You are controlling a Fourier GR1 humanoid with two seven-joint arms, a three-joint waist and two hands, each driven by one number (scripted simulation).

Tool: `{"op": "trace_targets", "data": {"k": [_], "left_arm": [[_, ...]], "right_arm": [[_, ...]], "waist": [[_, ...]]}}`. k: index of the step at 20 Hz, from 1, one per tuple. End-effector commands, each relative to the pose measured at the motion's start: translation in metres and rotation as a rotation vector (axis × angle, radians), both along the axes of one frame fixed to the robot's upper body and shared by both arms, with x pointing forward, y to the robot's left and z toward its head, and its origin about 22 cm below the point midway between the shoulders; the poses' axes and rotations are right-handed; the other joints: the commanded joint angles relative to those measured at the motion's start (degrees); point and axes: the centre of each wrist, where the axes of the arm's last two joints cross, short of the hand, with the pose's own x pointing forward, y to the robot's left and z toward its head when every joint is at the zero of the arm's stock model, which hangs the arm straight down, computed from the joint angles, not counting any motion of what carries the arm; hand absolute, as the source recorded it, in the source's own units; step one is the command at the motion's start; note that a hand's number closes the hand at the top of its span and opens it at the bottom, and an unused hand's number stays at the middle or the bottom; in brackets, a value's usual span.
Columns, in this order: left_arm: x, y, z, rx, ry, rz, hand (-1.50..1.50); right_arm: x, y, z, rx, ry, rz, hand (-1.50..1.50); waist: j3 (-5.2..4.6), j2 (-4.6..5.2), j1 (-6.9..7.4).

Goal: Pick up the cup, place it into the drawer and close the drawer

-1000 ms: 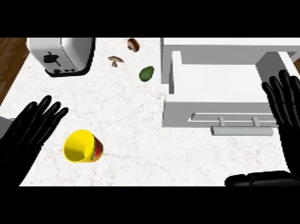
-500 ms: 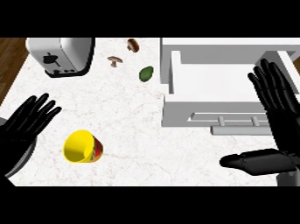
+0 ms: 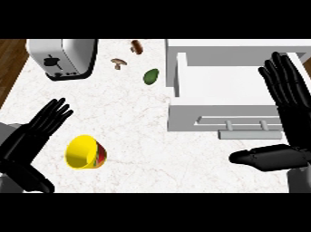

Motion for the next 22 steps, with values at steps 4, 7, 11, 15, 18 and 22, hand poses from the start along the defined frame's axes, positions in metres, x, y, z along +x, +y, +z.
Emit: {"op": "trace_targets", "data": {"k": [4,7,11,15,18,22], "left_arm": [[-0.005,0.006,-0.053,0.057,0.042,0.034,-1.50],[0.000,0.016,-0.078,0.061,0.066,0.044,-1.50],[0.002,0.029,-0.095,0.060,0.067,0.070,-1.50],[-0.003,0.019,-0.117,0.117,0.052,0.076,-1.50],[0.003,0.006,-0.128,0.088,0.062,0.093,-1.50],[-0.003,0.003,-0.136,0.068,0.038,0.083,-1.50]], "right_arm": [[0.004,0.016,0.016,-0.002,-0.019,-0.018,-1.50],[0.006,-0.007,0.011,-0.021,-0.001,-0.001,-1.50],[0.021,0.000,0.019,0.005,0.005,-0.023,-1.50],[0.024,0.000,0.034,-0.005,-0.012,0.000,-1.50],[0.015,-0.022,0.020,0.000,-0.014,0.003,-1.50],[0.028,-0.002,0.027,-0.005,-0.009,-0.005,-1.50]], "waist": [[-0.02,-0.02,-0.02],[-0.03,0.06,-0.27],[-0.05,0.10,-0.29],[-0.06,0.12,-0.32],[-0.14,0.39,-1.19],[-0.16,0.38,-0.64]]}}
